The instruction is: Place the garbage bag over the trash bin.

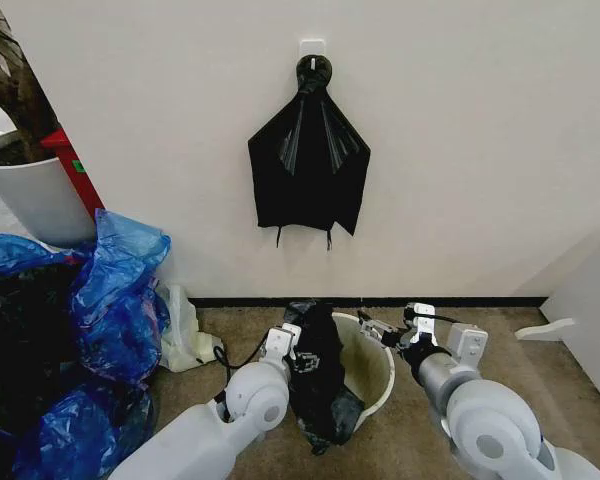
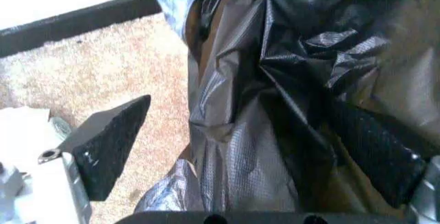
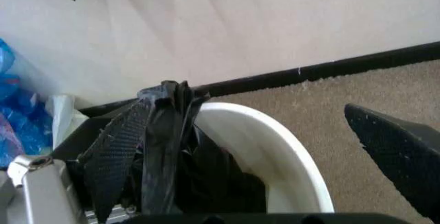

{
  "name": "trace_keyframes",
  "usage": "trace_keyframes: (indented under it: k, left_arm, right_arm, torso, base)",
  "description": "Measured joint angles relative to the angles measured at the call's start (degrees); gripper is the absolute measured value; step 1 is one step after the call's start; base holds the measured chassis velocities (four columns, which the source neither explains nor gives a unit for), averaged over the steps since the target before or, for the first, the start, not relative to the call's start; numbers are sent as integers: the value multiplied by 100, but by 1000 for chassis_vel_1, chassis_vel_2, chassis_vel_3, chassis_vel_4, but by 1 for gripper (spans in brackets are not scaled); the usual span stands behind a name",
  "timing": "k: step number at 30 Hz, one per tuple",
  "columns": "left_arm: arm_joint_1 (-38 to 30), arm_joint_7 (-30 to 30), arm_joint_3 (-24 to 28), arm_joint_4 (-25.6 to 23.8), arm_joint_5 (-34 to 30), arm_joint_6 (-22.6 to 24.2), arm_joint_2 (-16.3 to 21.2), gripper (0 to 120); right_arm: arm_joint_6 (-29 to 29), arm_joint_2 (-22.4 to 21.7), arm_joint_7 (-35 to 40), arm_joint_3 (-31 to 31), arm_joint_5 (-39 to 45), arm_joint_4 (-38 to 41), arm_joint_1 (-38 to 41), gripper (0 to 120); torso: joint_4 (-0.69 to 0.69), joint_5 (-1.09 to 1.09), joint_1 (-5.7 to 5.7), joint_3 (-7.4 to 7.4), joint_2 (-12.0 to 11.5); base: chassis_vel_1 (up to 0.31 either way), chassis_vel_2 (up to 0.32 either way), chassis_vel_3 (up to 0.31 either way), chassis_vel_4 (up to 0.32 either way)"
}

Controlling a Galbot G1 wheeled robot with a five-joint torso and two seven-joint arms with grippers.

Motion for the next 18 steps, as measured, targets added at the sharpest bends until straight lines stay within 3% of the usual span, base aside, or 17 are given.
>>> trace_keyframes:
  k: [7, 18]
  left_arm:
    - [-9, 19, 47, 132, 59, -79, -36, 91]
    - [56, 30, 82, 120, 103, -208, -29, 52]
  right_arm:
    - [0, 25, 4, -20, 14, -30, 4, 100]
    - [-5, 103, 4, -30, -9, -66, -17, 100]
  torso:
    - [0, 0, 0, 0, 0]
    - [0, 0, 0, 0, 0]
  base:
    - [0, 0, 0, 0]
    - [0, 0, 0, 0]
